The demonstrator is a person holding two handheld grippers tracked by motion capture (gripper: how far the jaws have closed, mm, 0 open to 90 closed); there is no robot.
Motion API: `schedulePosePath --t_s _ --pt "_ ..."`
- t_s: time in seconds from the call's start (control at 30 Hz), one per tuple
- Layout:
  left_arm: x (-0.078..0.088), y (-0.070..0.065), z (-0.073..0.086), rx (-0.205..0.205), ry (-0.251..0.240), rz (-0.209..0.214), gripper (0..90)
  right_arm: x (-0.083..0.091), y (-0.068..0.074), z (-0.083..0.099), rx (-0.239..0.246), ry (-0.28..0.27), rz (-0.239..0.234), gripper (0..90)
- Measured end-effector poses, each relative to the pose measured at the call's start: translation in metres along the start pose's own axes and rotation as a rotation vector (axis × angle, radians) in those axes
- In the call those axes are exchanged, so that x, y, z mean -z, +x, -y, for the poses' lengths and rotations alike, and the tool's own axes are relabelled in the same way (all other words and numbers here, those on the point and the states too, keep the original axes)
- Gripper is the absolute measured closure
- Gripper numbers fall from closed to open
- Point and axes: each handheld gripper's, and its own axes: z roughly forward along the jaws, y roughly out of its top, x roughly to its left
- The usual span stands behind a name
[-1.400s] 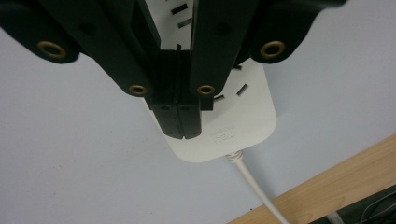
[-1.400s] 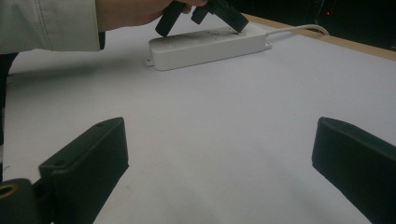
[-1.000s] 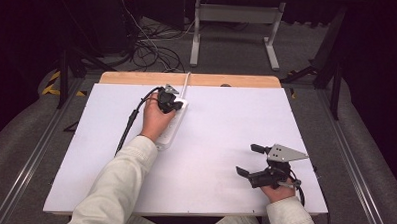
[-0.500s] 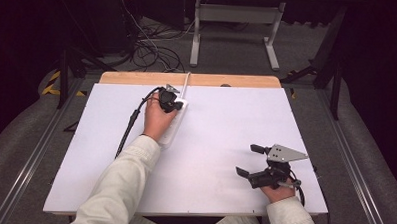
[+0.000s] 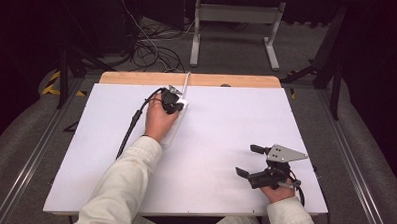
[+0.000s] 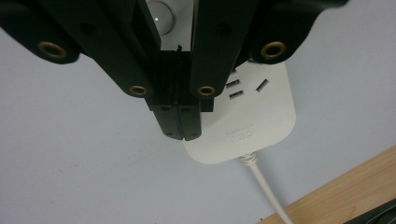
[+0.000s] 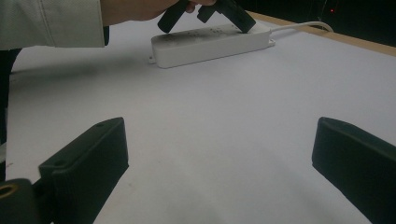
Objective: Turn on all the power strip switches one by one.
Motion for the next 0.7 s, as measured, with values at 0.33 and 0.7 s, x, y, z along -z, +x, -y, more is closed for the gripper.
schedulePosePath --t_s 0.33,0.7 --pt "0.0000 0.0003 0.0001 0.027 0.001 0.004 90.0 0.0001 0.0004 0.0002 0.001 -0.001 -0.002 4.2" --pt "-0.0002 0.0015 0.0011 0.035 -0.001 0.001 90.0 0.0013 0.0003 0.0006 -0.003 -0.001 0.000 4.1"
